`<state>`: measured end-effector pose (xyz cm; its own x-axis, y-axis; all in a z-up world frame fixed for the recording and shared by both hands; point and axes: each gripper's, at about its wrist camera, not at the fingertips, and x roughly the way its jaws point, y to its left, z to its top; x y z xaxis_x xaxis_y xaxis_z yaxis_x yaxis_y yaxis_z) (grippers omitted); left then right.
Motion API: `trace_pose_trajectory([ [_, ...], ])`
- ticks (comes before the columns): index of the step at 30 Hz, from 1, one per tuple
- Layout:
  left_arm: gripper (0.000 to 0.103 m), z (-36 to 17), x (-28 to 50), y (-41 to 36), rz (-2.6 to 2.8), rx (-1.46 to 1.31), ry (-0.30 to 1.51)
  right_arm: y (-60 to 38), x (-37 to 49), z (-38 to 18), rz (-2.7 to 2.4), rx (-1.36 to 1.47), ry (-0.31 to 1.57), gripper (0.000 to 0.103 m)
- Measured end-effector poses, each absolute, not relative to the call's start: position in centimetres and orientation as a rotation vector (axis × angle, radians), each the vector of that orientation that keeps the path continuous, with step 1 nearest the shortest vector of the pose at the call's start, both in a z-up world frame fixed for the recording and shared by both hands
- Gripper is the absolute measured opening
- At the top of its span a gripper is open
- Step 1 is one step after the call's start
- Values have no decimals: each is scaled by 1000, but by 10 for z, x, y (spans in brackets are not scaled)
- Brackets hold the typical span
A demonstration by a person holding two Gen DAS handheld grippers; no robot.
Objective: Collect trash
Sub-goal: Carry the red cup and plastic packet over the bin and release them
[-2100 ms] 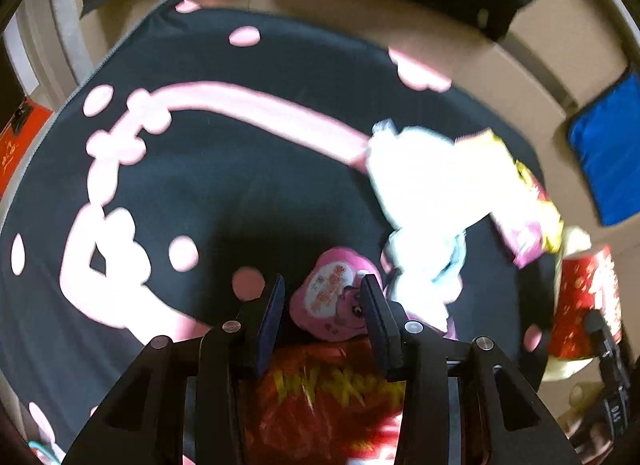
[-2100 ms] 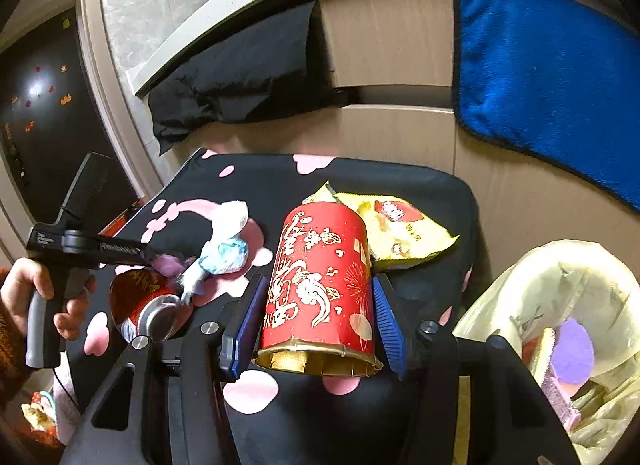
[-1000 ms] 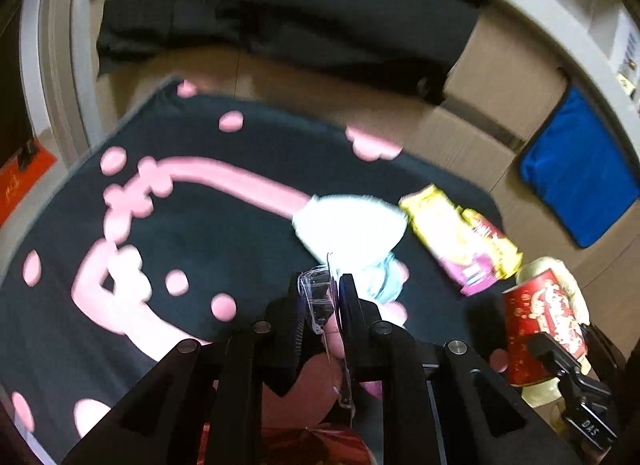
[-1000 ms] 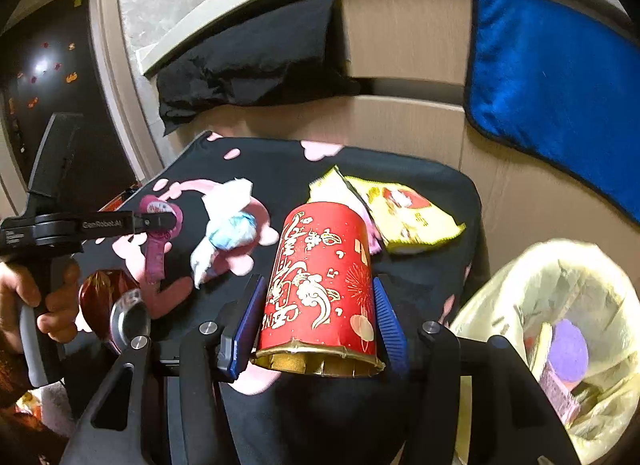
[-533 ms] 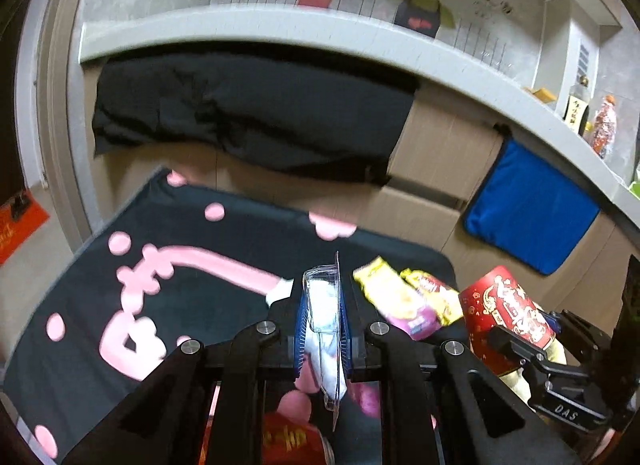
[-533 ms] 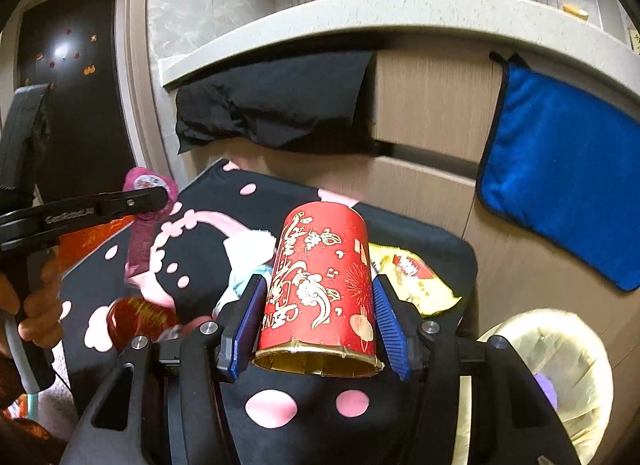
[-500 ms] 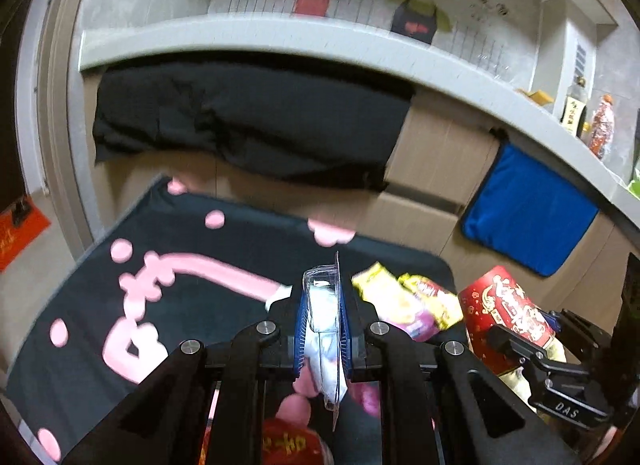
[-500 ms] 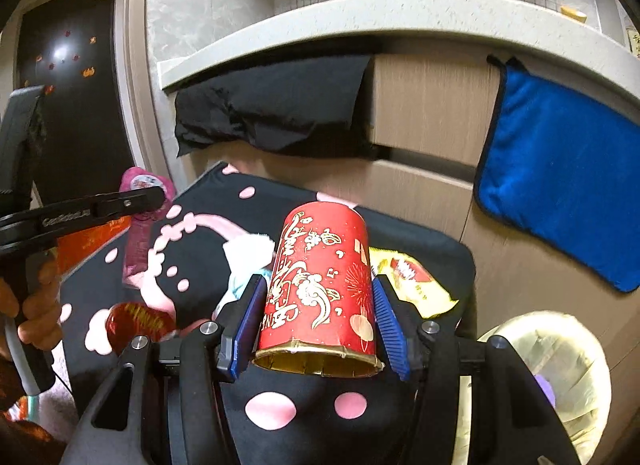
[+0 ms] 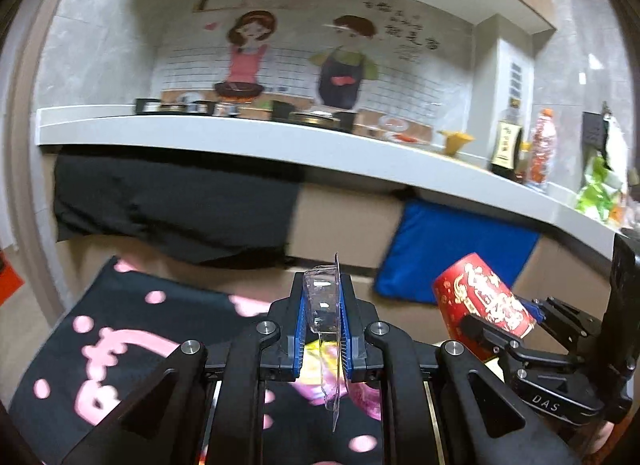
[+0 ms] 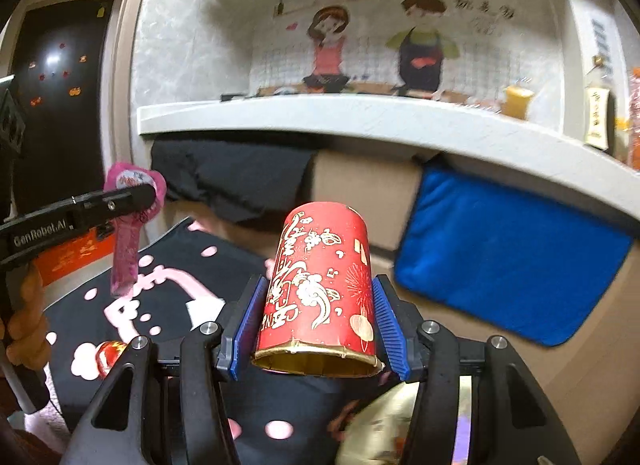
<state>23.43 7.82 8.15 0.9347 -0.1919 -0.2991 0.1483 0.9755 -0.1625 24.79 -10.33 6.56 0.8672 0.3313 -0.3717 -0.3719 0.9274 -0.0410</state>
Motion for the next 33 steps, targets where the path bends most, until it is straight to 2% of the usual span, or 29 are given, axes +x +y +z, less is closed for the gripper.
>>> trace_pose_trajectory([
  [9,15,79,251,-1,-328,-110,319,-180,239,77,227,-71,333,51],
  [22,15,15,295,-103,-475,-78,476,-271,248,36,91,49,426,51],
  [33,15,-25,310,-115,-474,-72,578,-291,259,-4,80,111,500,51],
])
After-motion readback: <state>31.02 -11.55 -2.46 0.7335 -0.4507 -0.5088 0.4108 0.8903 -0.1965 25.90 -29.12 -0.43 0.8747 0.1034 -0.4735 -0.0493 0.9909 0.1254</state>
